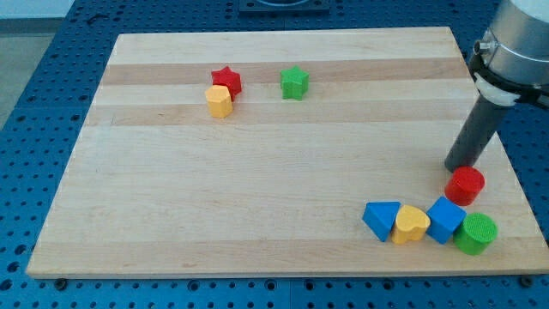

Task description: Push the red circle above the green circle

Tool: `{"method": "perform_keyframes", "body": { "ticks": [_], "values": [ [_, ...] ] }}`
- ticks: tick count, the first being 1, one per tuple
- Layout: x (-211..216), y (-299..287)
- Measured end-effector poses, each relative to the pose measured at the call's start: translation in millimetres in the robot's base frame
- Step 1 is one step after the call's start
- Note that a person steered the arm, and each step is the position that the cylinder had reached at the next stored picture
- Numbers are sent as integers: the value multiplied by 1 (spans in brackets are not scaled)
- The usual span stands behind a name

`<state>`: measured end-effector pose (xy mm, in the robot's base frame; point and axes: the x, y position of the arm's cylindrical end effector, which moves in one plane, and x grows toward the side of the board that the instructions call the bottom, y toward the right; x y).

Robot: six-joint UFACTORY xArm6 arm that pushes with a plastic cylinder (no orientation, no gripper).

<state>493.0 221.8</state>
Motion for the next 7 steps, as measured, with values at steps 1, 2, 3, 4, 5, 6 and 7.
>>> {"method": "perform_keyframes", "body": {
  "ticks": [1, 2, 3, 4, 5, 6, 7],
  "values": [
    [16, 0],
    [17, -11],
    [22, -14],
    [34, -14],
    [36, -15],
    [5, -29],
    [-66, -63]
  ]
}}
